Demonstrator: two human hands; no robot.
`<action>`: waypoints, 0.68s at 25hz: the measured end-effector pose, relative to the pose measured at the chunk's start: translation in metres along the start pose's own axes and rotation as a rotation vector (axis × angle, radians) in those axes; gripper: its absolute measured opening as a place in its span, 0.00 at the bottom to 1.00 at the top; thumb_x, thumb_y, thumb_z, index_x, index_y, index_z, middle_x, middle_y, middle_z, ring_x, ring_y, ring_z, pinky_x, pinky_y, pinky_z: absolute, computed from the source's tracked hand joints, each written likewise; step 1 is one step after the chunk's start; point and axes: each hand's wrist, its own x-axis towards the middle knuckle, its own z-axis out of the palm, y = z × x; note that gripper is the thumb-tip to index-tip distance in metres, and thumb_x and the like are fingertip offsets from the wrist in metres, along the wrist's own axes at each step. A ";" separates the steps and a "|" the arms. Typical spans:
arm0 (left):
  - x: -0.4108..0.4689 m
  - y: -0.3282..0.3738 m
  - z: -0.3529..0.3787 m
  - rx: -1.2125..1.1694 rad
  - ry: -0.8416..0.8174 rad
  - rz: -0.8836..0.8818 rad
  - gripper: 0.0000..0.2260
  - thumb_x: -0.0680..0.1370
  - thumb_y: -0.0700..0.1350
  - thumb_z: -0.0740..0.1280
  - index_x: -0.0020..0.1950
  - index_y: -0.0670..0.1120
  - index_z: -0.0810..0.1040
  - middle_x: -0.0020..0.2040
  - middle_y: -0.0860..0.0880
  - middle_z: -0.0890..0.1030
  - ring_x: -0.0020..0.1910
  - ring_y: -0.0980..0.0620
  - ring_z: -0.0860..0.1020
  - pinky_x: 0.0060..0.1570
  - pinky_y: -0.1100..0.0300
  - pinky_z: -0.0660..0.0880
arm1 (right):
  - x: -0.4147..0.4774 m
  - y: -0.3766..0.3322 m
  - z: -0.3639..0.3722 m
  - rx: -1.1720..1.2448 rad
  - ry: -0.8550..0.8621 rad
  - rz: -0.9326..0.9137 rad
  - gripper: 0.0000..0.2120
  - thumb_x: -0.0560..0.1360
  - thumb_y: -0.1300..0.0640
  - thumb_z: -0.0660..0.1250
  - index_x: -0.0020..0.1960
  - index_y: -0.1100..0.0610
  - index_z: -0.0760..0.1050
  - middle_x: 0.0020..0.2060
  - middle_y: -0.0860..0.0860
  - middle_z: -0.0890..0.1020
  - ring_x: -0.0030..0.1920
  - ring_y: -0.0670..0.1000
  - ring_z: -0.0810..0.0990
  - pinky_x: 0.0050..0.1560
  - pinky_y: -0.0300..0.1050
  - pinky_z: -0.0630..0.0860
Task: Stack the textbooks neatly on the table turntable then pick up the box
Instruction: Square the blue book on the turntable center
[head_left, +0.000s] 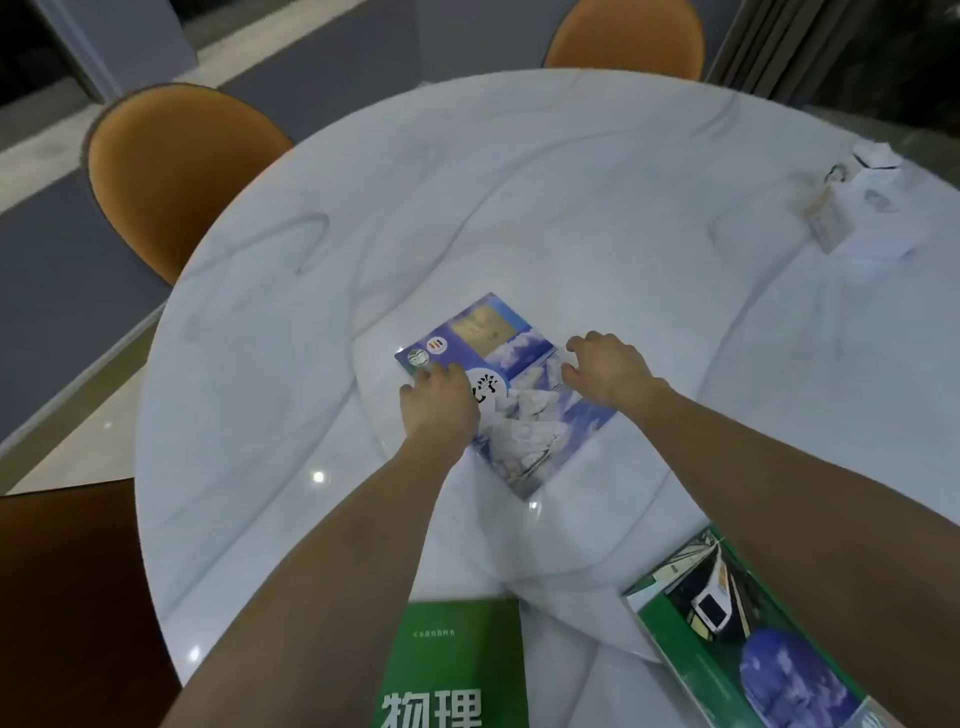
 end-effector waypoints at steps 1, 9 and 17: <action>0.000 0.000 0.002 -0.015 -0.031 -0.065 0.13 0.76 0.43 0.60 0.60 0.42 0.70 0.59 0.41 0.75 0.58 0.43 0.73 0.52 0.52 0.72 | 0.002 0.000 0.002 -0.021 -0.008 0.009 0.19 0.79 0.50 0.55 0.64 0.59 0.69 0.60 0.58 0.75 0.59 0.59 0.74 0.56 0.52 0.71; 0.006 0.013 0.028 -0.349 0.027 -0.282 0.16 0.77 0.40 0.60 0.64 0.37 0.64 0.64 0.37 0.68 0.60 0.41 0.70 0.58 0.54 0.69 | 0.024 0.002 0.029 0.111 -0.047 0.047 0.19 0.77 0.51 0.60 0.60 0.65 0.71 0.58 0.63 0.72 0.59 0.62 0.71 0.56 0.52 0.71; 0.022 0.006 0.026 -0.855 0.072 -0.708 0.15 0.74 0.34 0.62 0.61 0.36 0.69 0.60 0.35 0.74 0.58 0.37 0.74 0.57 0.50 0.72 | 0.040 -0.002 0.027 0.400 -0.085 0.217 0.19 0.73 0.51 0.69 0.55 0.65 0.74 0.56 0.62 0.78 0.57 0.61 0.76 0.47 0.47 0.71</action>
